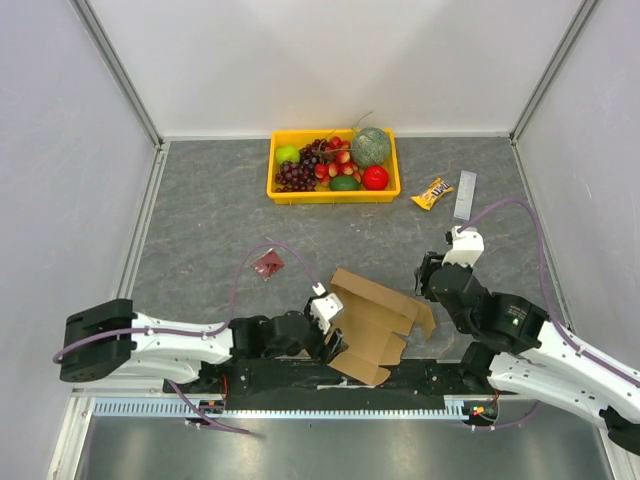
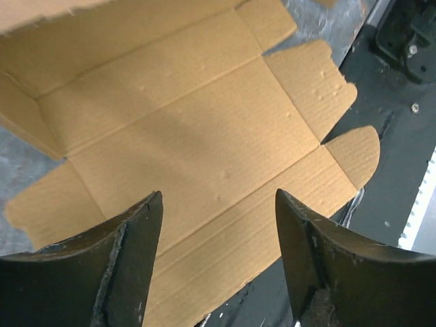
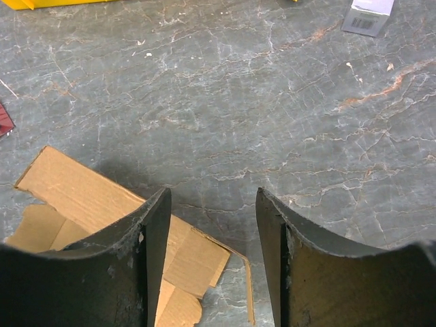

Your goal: Fold the paper box

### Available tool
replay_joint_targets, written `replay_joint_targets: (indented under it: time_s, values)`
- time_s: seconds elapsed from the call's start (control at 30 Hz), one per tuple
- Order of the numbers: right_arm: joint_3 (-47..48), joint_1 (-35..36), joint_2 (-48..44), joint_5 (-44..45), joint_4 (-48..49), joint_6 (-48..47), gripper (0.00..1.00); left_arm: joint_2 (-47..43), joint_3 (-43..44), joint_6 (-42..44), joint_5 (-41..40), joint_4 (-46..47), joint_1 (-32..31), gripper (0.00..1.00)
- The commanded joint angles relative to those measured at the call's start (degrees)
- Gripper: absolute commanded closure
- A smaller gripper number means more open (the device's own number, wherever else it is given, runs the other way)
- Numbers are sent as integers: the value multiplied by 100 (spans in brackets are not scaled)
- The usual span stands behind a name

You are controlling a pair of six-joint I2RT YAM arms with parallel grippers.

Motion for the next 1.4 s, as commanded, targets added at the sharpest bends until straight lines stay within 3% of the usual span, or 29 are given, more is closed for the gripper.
replay_joint_targets:
  time_s: [0.0, 0.13, 0.43, 1.0, 1.37]
  values:
    - [100, -15, -12, 190, -40, 118, 40, 501, 180, -430, -55, 420, -200, 25]
    - [-23, -15, -74, 146, 75, 39, 39, 1388, 610, -615, -345, 526, -402, 19]
    - [-93, -15, -267, 41, 128, -111, 38, 2972, 1648, -1476, -1443, 122, -587, 19]
    - [-129, -15, -346, 67, 154, -155, 37, 4449, 2826, -2970, -2903, -2584, -473, 27]
    - [-155, -15, -215, 85, 277, -225, 36, 4493, 2308, -3585, -2921, -2857, 212, 28]
